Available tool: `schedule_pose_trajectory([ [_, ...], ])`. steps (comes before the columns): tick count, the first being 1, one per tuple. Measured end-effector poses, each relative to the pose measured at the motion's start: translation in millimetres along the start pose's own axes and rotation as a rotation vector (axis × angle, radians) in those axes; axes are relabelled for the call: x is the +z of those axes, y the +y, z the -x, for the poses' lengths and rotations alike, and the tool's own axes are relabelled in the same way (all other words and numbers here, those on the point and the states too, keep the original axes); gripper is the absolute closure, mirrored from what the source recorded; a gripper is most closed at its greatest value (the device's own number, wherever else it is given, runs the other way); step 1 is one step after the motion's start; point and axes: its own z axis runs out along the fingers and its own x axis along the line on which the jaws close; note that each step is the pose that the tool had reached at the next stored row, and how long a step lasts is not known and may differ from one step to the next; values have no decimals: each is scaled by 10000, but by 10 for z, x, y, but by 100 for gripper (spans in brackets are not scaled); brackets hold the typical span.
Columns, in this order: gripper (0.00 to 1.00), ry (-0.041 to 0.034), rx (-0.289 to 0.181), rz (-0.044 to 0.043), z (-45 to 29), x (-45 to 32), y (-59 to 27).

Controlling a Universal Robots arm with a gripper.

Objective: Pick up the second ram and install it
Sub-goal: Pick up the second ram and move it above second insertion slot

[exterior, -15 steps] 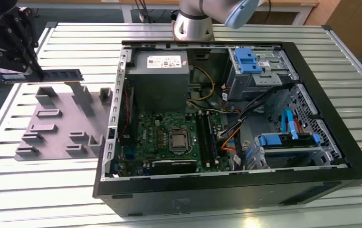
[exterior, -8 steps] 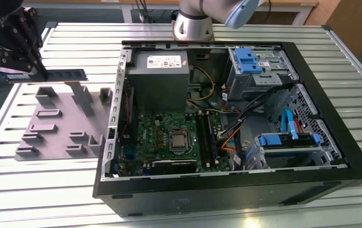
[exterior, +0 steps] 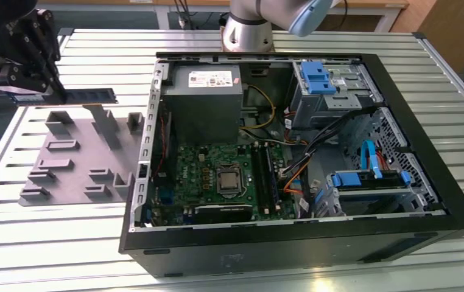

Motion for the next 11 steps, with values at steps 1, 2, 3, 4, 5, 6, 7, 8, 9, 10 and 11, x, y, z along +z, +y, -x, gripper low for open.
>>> schedule_pose_trajectory([
  [1, 86, 0, 0, -1, 0, 0, -9],
  [2, 86, 0, 0, 0, 0, 0, -19],
  [3, 86, 0, 0, 0, 0, 0, -28],
  [4, 86, 0, 0, 0, 0, -1, -36],
  [5, 86, 0, 0, -1, 0, 0, -45],
  [6, 86, 0, 0, 0, 0, -1, -54],
  [7, 86, 1, 0, -1, 0, -1, -62],
  [8, 86, 0, 0, -1, 0, -1, -70],
  [9, 86, 0, 0, 0, 0, -1, -80],
  [10, 86, 0, 0, 0, 0, -2, -88],
  [11, 86, 0, 0, 1, 0, -2, -96],
])
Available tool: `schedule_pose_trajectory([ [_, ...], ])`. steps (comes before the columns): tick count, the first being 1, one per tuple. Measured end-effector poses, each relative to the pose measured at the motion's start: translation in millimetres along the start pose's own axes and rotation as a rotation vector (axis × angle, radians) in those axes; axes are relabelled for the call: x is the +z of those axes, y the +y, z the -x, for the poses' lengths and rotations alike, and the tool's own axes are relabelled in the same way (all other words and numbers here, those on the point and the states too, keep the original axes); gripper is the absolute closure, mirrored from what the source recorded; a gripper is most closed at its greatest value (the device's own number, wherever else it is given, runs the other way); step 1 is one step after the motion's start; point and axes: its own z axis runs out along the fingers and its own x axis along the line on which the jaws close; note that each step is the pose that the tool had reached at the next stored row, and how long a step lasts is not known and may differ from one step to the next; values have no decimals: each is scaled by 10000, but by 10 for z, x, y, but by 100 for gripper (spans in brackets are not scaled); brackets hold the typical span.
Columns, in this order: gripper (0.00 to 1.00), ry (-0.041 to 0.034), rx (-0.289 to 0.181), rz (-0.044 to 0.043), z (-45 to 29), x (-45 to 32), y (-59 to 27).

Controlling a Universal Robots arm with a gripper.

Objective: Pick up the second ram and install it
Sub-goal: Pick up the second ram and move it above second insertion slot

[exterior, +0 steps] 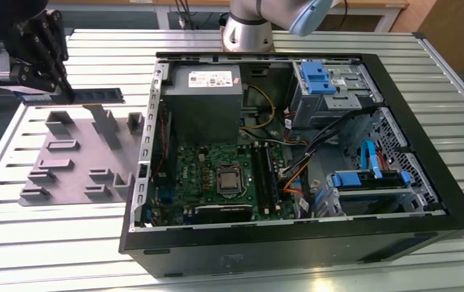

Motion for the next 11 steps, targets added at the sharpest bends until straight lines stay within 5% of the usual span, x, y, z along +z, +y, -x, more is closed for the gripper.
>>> schedule_pose_trajectory([
  [11, 86, -1, 0, -1, 1, -1, -98],
])
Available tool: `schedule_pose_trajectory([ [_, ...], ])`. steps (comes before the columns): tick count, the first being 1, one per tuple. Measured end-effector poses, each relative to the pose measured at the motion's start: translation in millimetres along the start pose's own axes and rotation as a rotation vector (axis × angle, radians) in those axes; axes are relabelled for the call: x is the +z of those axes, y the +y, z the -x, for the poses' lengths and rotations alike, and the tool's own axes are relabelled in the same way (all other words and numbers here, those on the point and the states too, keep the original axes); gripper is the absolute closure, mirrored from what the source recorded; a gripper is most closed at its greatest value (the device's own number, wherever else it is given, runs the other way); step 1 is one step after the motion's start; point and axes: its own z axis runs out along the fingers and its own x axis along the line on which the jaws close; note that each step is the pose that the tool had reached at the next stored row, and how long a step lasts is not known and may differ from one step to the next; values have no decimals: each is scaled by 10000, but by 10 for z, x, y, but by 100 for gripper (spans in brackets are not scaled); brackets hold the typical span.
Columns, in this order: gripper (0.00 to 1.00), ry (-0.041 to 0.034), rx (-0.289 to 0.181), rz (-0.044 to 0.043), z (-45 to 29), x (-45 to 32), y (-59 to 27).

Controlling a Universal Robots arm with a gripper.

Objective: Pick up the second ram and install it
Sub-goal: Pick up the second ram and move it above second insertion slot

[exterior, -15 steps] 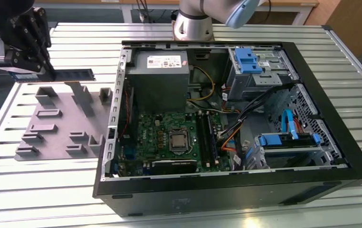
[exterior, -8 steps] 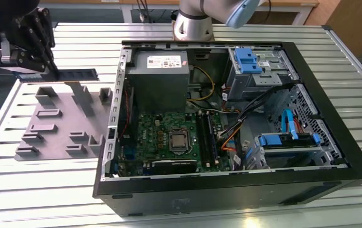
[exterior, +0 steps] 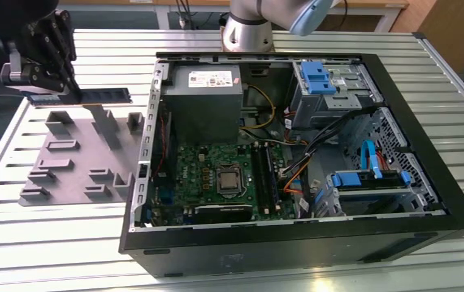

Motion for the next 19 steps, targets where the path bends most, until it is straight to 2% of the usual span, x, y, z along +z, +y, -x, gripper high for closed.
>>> schedule_pose_trajectory([
  [19, 86, 1, -1, 0, 1, -3, -152],
])
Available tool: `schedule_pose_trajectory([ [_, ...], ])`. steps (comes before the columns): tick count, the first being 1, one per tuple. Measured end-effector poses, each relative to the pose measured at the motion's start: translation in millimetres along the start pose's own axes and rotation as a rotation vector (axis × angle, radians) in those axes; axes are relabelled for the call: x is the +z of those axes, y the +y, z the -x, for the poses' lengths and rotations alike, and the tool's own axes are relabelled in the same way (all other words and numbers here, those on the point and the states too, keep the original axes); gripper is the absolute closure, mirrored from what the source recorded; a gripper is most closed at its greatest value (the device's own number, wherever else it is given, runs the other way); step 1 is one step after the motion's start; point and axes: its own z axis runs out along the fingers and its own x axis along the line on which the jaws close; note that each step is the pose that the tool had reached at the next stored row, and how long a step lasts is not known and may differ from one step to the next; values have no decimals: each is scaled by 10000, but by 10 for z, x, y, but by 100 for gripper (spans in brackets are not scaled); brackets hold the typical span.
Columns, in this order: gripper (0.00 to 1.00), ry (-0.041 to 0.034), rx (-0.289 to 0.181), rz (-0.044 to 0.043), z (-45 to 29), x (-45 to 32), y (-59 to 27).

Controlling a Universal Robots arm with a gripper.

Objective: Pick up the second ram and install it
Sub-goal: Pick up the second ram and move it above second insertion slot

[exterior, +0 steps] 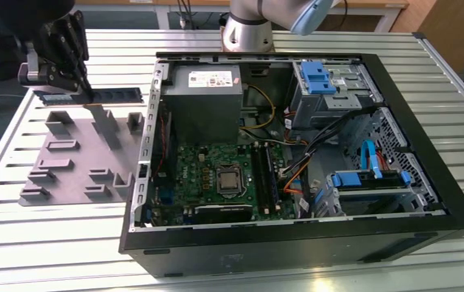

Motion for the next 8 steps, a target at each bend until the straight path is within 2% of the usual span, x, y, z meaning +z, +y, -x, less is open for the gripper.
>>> schedule_pose_trajectory([
  [8, 86, 0, 0, 0, 0, -1, -58],
])
